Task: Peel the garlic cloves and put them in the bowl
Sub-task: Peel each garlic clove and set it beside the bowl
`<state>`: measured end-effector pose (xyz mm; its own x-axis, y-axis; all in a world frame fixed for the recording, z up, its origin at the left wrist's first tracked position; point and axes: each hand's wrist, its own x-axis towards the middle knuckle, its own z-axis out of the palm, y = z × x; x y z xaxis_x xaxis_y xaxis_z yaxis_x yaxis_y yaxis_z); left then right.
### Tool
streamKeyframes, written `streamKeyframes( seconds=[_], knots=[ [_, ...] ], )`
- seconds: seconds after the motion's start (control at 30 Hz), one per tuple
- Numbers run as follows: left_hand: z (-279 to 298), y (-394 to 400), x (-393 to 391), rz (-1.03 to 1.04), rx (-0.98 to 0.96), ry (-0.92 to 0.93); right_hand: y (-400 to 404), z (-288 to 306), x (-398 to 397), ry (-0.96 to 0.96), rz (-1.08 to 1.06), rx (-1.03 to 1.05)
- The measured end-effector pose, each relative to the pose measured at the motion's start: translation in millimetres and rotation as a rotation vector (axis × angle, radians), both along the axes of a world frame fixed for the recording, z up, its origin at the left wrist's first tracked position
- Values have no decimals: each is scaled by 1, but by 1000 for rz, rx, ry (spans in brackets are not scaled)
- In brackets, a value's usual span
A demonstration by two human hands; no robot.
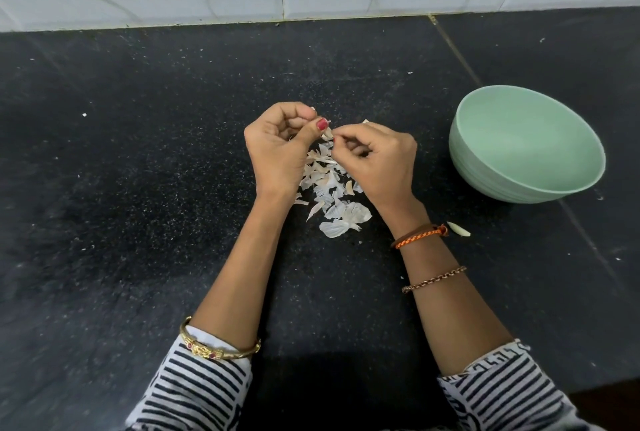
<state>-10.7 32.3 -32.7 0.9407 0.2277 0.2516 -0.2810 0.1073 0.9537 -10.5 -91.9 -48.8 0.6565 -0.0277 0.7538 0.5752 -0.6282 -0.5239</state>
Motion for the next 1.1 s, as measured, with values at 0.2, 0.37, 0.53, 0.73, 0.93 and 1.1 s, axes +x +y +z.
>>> streamKeyframes(
  seconds=[0.2, 0.37, 0.53, 0.73, 0.93, 1.1],
  knots=[
    [-1, 0, 0, -1, 41, -20, 1, -1, 1, -100, -46, -166],
    [-3, -1, 0, -43, 78, -15, 1, 0, 1, 19, -26, -11],
    [-1, 1, 1, -26, 12, 4, -3, 3, 0, 139, 106, 118],
    [-3, 2, 1, -44, 28, -3, -1, -1, 0, 106, 88, 57],
    [-4, 4, 2, -43, 41, -6, 0, -3, 2, 56, 41, -22],
    [-4, 4, 2, -57, 86, -18, 0, -3, 2, -5, 9, -64]
  ],
)
